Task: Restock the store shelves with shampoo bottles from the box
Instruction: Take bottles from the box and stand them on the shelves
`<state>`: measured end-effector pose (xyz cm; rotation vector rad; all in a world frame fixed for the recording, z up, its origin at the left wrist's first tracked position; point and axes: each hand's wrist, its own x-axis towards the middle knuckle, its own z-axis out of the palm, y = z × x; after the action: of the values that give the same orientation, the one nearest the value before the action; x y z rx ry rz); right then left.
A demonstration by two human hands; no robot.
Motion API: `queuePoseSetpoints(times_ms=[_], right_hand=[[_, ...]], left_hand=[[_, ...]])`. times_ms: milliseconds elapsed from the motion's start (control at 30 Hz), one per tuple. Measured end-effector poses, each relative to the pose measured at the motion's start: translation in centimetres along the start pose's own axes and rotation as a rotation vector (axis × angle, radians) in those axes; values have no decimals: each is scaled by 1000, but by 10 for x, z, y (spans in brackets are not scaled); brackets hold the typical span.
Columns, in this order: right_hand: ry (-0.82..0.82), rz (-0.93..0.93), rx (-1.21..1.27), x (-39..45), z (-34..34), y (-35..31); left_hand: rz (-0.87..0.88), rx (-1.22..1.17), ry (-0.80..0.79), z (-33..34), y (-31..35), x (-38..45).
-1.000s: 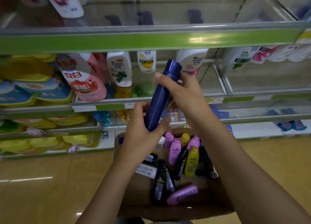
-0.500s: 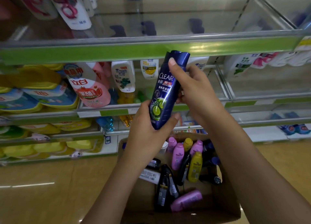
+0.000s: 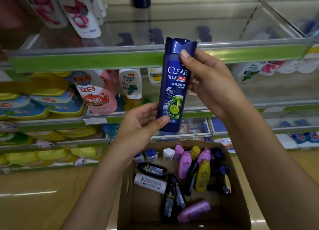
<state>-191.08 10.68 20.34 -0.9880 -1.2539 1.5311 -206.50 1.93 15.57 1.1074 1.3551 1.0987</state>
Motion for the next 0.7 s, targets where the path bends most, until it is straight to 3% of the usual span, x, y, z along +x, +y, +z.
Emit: queuePoseSetpoints(times_ms=[300,700], right_hand=[[-29,-114,32,20,7,-17],[-68,-352,25,89,44,-82]], left_hand=[[69,19,-13,-7,17,22],[253,217,17,-55,106,105]])
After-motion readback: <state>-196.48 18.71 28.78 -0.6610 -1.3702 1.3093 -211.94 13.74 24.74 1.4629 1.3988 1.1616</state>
